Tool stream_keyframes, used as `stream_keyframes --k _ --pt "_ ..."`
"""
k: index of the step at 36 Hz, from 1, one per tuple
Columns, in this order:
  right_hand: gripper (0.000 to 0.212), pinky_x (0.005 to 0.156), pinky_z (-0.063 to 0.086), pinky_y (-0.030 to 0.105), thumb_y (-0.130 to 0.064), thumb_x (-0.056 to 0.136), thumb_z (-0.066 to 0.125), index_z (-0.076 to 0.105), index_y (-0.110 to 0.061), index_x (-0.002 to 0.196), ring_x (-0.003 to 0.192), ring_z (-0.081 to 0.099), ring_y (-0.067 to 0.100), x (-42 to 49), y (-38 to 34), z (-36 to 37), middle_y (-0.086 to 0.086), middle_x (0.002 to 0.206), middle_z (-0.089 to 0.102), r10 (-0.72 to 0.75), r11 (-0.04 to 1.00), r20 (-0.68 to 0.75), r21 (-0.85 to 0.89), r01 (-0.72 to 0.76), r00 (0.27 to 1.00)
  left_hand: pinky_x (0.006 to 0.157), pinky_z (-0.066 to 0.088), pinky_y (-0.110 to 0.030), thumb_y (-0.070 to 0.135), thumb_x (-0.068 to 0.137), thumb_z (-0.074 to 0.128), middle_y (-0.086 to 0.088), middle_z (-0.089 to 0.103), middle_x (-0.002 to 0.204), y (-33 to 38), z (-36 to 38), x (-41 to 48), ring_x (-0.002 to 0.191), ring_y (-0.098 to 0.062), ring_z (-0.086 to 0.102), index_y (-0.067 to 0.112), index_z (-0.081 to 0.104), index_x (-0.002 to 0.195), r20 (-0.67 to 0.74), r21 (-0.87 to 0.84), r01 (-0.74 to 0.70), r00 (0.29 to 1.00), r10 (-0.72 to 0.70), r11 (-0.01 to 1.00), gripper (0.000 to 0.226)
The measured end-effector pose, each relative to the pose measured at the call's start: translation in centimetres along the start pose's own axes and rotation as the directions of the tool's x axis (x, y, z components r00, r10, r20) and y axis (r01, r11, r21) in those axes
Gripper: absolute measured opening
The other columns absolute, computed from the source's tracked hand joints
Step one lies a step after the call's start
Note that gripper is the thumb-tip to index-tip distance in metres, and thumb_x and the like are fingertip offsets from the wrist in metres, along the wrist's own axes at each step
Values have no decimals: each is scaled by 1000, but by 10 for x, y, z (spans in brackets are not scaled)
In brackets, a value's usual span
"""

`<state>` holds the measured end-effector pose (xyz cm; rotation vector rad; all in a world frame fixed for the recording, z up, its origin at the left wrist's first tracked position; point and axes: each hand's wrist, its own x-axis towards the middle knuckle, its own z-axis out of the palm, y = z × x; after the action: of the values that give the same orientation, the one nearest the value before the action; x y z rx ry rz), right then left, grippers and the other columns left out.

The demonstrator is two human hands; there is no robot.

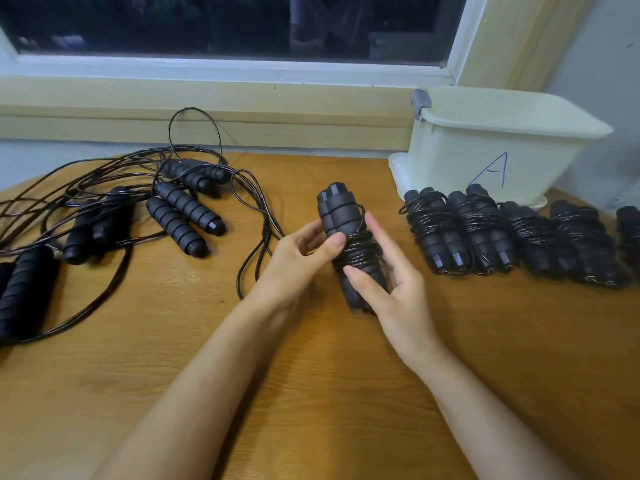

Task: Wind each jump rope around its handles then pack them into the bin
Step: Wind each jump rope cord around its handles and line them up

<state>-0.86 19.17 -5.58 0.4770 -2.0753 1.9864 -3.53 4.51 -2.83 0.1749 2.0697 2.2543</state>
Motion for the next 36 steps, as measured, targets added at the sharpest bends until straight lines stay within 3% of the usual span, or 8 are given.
stream_keyframes --k 4,7,12,17,22,24,29,36 --pt "64 115 37 29 -8 93 64 38 -33 146 139 42 5 1 1 0 -11 149 47 -9 1000 40 -14 10 999 75 50 -11 17 89 62 -1 72 107 0 0 -1 94 -1 68 3 61 125 -1 -41 3 1000 -3 999 38" --pt "62 111 34 17 -16 93 66 38 -35 145 140 38 1 3 5 -1 -15 148 45 -32 996 39 -85 35 999 74 50 -12 27 83 67 2 74 99 -1 0 1 90 -1 69 6 62 122 -43 -6 -12 999 11 1000 44" --pt "70 105 35 12 -24 83 76 45 -26 145 134 44 5 5 12 -3 -8 140 48 -114 950 -13 -293 105 993 68 52 -18 31 74 74 4 72 84 -5 0 3 78 -4 68 4 61 116 -153 44 -13 988 20 999 51" --pt "70 106 42 20 -23 83 73 42 -32 146 130 50 4 4 14 -3 -22 136 52 -76 971 -4 -229 73 997 68 52 -16 21 80 76 0 69 84 -3 -1 3 72 -2 66 4 62 110 -175 79 -31 984 44 996 36" --pt "65 111 41 35 -22 86 71 42 -44 140 133 49 8 6 12 -6 -15 140 55 9 997 2 -78 -9 1000 80 56 -27 34 68 76 -5 73 88 0 -5 1 84 -13 70 8 65 109 -144 41 -45 988 51 998 50" --pt "63 110 42 33 -23 87 73 43 -42 139 133 49 7 7 10 -8 -16 141 55 41 999 11 -26 -41 999 85 55 -32 33 68 76 -7 73 90 1 -7 1 86 -15 70 9 65 110 -135 16 -45 990 46 999 50" --pt "67 94 46 14 -18 82 67 42 -25 145 126 54 0 8 3 -13 -13 137 58 118 979 17 166 -119 993 71 52 -15 20 76 72 -9 72 89 5 -8 1 76 -7 70 11 65 107 -129 -71 -44 991 35 996 33" --pt "66 104 47 32 -20 85 63 42 -22 148 129 55 9 10 2 -18 -7 138 60 248 915 79 308 -260 966 68 51 -13 7 83 68 1 75 80 6 -10 4 72 -5 70 7 64 114 -141 -148 -38 990 16 988 31"
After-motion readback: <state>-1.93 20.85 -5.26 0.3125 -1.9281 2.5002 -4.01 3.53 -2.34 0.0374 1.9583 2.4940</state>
